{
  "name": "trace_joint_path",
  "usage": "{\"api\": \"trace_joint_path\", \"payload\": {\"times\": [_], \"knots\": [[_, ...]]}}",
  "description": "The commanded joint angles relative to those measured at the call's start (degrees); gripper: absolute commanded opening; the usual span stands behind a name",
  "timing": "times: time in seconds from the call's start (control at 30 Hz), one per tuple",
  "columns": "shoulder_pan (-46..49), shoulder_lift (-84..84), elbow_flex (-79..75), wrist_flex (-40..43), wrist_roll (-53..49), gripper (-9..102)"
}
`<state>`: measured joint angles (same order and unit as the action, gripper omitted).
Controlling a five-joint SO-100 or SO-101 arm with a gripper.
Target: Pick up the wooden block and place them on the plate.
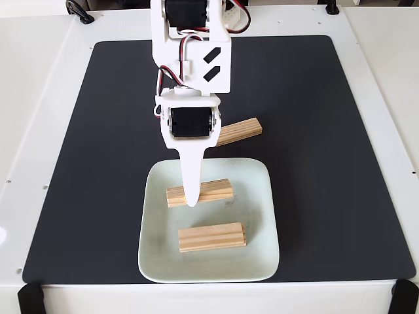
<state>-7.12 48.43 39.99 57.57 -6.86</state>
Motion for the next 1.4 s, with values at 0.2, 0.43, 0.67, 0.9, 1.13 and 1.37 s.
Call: {"api": "trace_joint_path", "payload": {"times": [0.2, 0.43, 0.67, 0.9, 1.13, 1.37], "knots": [[-0.35, 0.97, -3.16, -0.53, 0.18, -1], [-0.44, 0.70, -5.62, -0.53, 0.26, -1], [-0.53, 0.70, -5.80, -0.53, 0.26, -1], [-0.53, 0.70, -5.80, -0.53, 0.26, -1], [-0.88, 0.70, -5.62, -0.53, 0.26, -1], [-0.97, 0.70, -5.45, -0.53, 0.26, 0]]}}
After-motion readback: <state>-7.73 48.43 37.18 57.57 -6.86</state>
